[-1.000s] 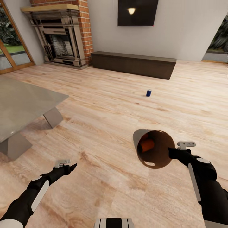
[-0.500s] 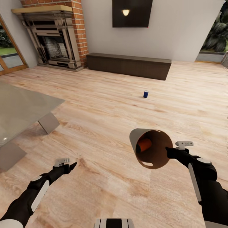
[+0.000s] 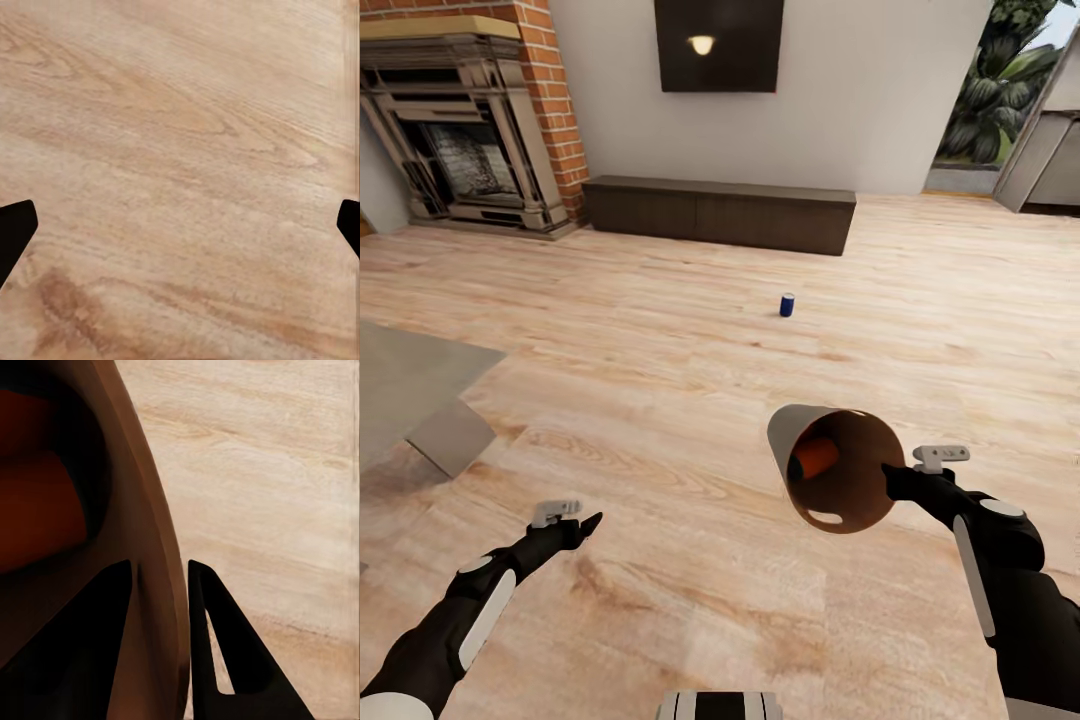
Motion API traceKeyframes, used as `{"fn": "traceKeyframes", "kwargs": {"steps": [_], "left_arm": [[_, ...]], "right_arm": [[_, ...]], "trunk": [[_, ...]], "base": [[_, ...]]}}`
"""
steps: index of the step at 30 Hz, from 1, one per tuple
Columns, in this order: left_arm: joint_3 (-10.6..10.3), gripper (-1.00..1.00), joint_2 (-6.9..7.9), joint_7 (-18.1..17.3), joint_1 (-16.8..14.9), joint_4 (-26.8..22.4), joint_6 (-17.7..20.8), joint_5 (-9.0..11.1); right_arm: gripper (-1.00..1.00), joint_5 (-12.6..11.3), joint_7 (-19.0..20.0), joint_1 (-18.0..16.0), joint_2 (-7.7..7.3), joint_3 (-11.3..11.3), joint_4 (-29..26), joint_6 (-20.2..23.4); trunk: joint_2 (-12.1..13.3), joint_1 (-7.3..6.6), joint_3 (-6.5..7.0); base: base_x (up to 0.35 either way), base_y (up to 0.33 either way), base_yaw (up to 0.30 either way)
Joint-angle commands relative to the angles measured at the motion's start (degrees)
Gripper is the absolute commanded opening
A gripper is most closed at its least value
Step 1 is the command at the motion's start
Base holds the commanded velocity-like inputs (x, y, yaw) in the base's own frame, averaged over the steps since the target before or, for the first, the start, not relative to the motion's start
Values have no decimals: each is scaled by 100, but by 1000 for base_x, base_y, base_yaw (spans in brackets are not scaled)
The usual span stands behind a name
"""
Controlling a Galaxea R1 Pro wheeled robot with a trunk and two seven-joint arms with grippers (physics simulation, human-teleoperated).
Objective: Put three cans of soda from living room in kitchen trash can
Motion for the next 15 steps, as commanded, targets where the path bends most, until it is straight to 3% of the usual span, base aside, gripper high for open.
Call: {"fn": "traceKeyframes", "kwargs": {"steps": [1, 9, 15], "left_arm": [[0, 100, 0, 0, 0, 1, 0, 0], [-1, 100, 0, 54, -1, 3, 0, -1], [-2, 100, -2, 61, 0, -4, -6, 1]], "right_arm": [[-100, -103, 3, -3, 0, 3, -6, 12], [-100, -107, 3, -3, 0, 7, -6, 3], [-100, -109, 3, -3, 0, 7, -6, 3]], "trunk": [[0, -1, 6], [0, -1, 46], [0, -1, 77]], "base": [[323, 5, -237], [308, 1, -233], [68, 0, -228]]}}
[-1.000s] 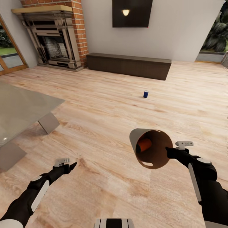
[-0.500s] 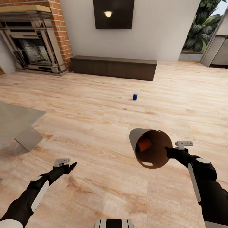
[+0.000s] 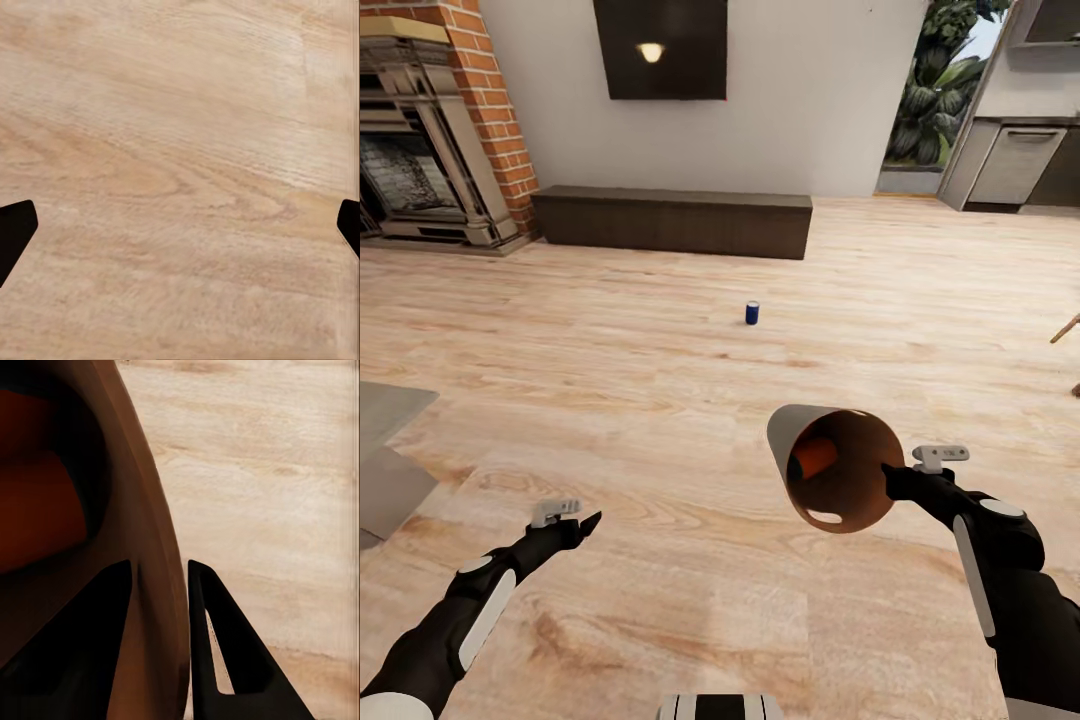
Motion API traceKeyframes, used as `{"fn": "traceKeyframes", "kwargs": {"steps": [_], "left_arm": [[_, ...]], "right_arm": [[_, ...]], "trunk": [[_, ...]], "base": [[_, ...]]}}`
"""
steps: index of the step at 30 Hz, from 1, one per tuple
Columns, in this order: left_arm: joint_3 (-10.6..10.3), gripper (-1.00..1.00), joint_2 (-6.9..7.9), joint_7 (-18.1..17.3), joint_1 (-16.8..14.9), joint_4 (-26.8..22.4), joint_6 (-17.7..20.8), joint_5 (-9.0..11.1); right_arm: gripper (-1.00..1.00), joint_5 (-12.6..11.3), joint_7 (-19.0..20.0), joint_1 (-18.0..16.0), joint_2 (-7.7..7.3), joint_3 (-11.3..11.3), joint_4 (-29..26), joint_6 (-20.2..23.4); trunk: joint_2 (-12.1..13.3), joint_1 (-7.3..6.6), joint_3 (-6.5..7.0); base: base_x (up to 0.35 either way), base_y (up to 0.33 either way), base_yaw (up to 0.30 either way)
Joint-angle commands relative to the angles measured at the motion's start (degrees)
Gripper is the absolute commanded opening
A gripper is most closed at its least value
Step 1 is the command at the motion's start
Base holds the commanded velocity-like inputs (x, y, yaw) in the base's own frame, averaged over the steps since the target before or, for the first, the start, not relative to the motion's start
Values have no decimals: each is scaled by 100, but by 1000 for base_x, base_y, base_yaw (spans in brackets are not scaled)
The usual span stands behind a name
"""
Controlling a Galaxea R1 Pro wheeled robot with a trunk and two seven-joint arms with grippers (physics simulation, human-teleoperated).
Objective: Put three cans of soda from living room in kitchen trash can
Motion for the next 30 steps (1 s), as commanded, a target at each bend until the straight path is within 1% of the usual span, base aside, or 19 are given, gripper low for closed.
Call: {"fn": "traceKeyframes", "kwargs": {"steps": [1, 5, 11, 20, 24, 30], "left_arm": [[0, 100, 0, 2, 0, 2, 3, -2], [-17, 100, -6, 284, -7, 16, 83, -17], [-24, 100, -7, 412, -8, 40, 117, -20], [-33, 100, -1, 404, 7, 35, 38, 7], [-33, 100, 0, 401, 9, 34, 34, 1], [-41, 100, 1, 402, 8, 34, 37, -10]], "right_arm": [[-100, -84, 1, -3, 0, 3, -6, 8], [-100, -85, 1, -3, 0, 3, -6, 13], [-100, -85, -3, -3, 0, 1, -6, 10], [-100, -82, -8, -3, 0, 3, -6, 17], [-100, -81, -8, -3, 0, 3, -6, 20], [-100, -86, -8, -3, 0, 3, -6, 25]], "trunk": [[0, -1, 6], [5, -11, 115], [13, -26, 279], [13, -26, 322], [13, -26, 337], [13, -26, 342]], "base": [[21, 0, -227], [7, 0, -227], [1, 0, -227], [21, 2, -198], [211, 44, -155], [310, 20, -37]]}}
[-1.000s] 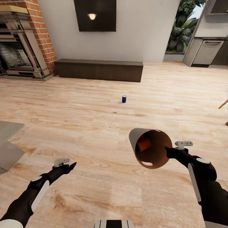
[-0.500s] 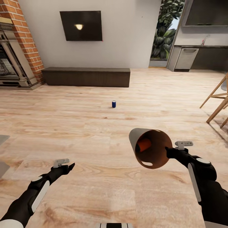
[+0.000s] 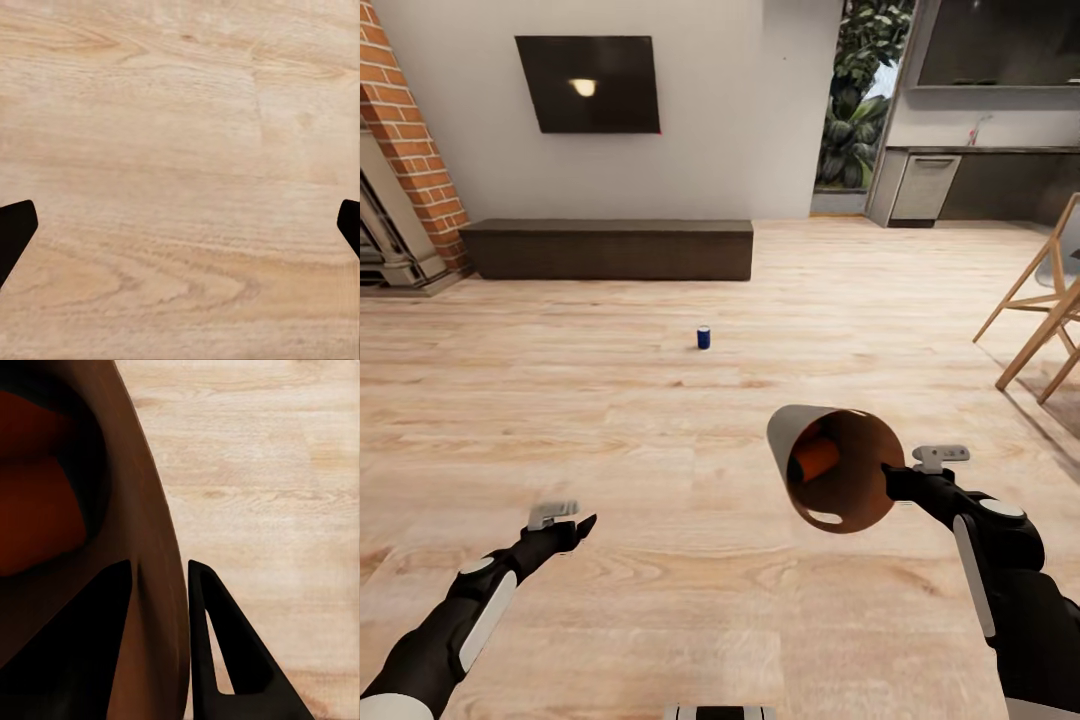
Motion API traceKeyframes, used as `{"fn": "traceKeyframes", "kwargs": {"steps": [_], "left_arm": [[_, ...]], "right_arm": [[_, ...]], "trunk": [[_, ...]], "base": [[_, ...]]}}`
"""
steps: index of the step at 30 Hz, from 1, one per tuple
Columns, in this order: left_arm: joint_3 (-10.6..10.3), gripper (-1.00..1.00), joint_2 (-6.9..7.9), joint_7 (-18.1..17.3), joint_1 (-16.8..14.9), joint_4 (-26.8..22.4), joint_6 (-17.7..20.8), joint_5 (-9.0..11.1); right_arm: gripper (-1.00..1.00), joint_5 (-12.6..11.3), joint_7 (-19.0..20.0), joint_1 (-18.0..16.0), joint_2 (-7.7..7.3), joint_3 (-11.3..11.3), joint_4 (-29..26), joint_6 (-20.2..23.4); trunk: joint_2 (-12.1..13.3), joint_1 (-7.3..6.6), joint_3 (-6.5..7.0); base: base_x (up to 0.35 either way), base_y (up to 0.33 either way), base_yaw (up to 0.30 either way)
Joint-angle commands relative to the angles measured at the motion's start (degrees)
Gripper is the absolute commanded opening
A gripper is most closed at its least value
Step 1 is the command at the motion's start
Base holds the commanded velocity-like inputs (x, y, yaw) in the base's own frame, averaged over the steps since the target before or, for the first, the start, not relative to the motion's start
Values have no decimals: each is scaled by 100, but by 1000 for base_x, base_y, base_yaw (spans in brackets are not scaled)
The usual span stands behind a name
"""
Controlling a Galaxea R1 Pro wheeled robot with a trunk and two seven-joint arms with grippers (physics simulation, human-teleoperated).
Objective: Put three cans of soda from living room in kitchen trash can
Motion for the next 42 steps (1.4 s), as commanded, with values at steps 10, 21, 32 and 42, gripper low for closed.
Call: {"fn": "traceKeyframes", "kwargs": {"steps": [10, 21, 32, 42], "left_arm": [[-1, 100, 0, 8, 1, 0, -3, -1], [-1, 100, -2, 20, 1, 0, -5, -9], [-1, 100, -3, 28, 1, 2, -6, -10], [-49, 100, -6, 29, 1, 9, -6, -10]], "right_arm": [[-100, -74, 0, -3, 0, 2, -6, 7], [-100, -82, 0, -3, 101, 12, -6, -2], [-100, -82, 0, -3, 114, 11, -6, -7], [-100, -79, 0, 45, 115, 5, -6, -54]], "trunk": [[0, -1, 1], [0, -1, 1], [0, -1, 1], [0, -1, 1]], "base": [[326, 52, -2], [327, 5, -70], [327, 0, -182], [327, 0, -7]]}}
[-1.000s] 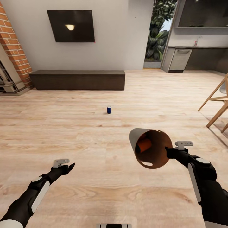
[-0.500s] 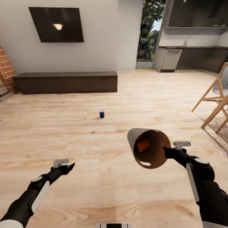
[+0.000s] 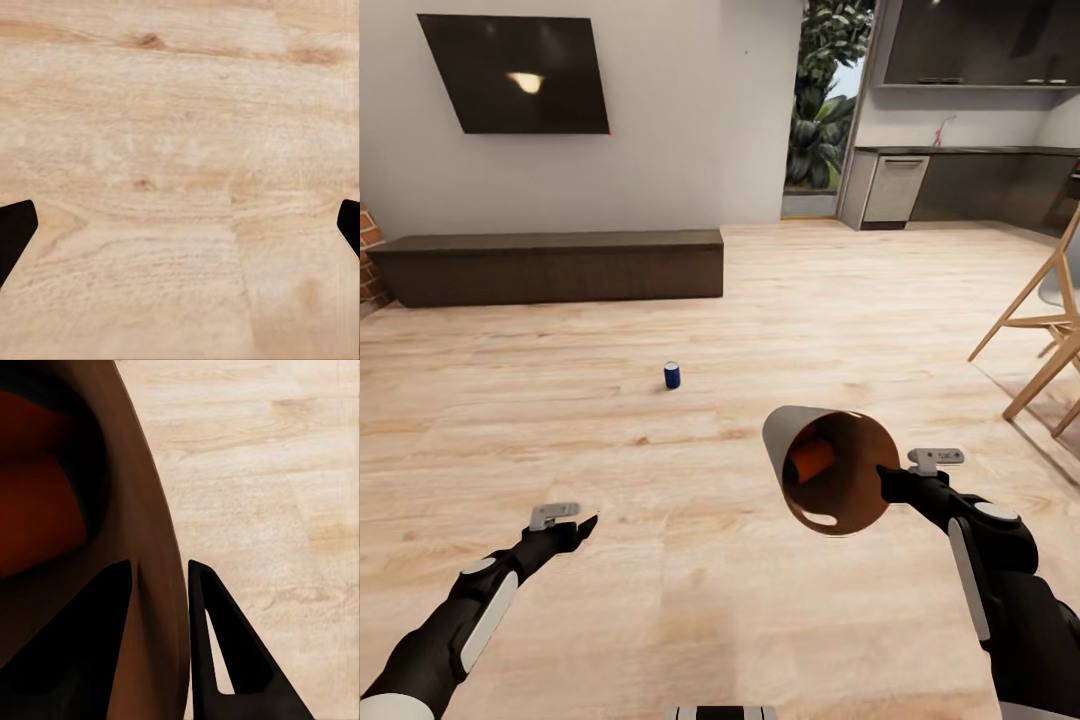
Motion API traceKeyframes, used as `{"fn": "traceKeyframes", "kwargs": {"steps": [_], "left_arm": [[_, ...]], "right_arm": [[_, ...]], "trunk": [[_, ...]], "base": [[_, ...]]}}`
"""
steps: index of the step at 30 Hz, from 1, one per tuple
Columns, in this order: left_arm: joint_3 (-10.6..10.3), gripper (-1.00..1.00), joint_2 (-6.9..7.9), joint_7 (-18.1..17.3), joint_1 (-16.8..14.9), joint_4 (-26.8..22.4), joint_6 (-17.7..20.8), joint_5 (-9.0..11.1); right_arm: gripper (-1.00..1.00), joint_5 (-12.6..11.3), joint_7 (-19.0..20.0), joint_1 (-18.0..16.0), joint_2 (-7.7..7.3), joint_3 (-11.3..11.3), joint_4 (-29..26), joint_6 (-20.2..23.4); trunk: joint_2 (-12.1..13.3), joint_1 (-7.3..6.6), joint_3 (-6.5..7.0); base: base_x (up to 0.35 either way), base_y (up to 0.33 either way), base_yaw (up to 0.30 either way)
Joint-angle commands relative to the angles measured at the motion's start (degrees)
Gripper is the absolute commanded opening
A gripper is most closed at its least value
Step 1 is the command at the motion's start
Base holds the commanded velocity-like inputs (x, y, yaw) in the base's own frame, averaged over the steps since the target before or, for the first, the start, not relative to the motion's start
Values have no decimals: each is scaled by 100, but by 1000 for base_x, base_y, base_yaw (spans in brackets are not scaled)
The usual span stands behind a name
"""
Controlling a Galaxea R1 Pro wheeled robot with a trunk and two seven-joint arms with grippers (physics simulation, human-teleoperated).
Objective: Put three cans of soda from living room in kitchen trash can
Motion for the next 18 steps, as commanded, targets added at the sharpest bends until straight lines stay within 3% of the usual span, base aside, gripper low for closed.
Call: {"fn": "traceKeyframes", "kwargs": {"steps": [1, 18], "left_arm": [[-16, 100, 1, 2, 0, 1, 0, 0], [-76, 100, -2, 8, 0, 1, -9, 0]], "right_arm": [[-100, -77, 1, -2, 0, 1, -7, 7], [-100, -80, 0, 2, 9, 3, -7, 6]], "trunk": [[0, -1, 1], [0, -1, 1]], "base": [[327, 0, -1], [327, 0, 0]]}}
